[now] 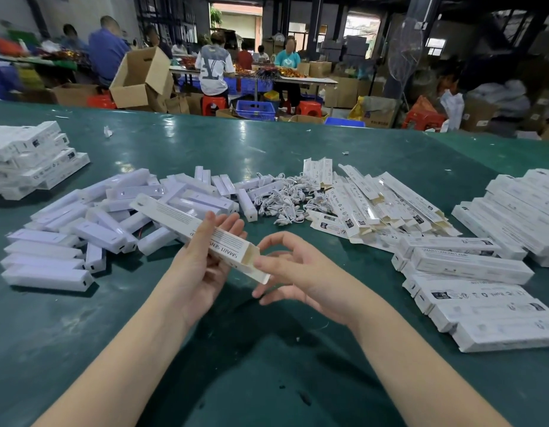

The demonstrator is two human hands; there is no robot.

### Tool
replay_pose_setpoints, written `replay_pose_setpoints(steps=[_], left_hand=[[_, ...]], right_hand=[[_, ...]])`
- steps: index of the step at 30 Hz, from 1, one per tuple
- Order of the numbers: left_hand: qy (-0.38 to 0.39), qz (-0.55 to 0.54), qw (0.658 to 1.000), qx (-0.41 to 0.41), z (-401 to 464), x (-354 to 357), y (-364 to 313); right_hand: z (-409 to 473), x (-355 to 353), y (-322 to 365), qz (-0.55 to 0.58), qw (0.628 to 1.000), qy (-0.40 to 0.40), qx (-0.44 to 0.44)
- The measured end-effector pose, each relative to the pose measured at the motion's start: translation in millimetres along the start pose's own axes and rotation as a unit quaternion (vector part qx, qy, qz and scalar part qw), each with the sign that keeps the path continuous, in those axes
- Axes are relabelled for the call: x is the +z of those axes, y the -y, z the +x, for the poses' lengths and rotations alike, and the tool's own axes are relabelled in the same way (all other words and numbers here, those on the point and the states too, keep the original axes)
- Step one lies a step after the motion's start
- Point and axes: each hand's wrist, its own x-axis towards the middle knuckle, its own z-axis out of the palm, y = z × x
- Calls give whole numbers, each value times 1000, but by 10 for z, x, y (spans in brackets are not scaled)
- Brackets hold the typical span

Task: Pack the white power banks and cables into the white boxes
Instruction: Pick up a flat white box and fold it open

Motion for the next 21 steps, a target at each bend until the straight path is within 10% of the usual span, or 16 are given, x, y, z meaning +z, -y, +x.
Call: replay_pose_setpoints(steps=[10,21], left_hand=[[-10,25,999,-25,8,-17,15],[-8,34,999,-18,20,-64,38]], right_hand=[[3,93,-155,-313,920,-106,-212],[-12,134,-199,-175,968,-74,-165]])
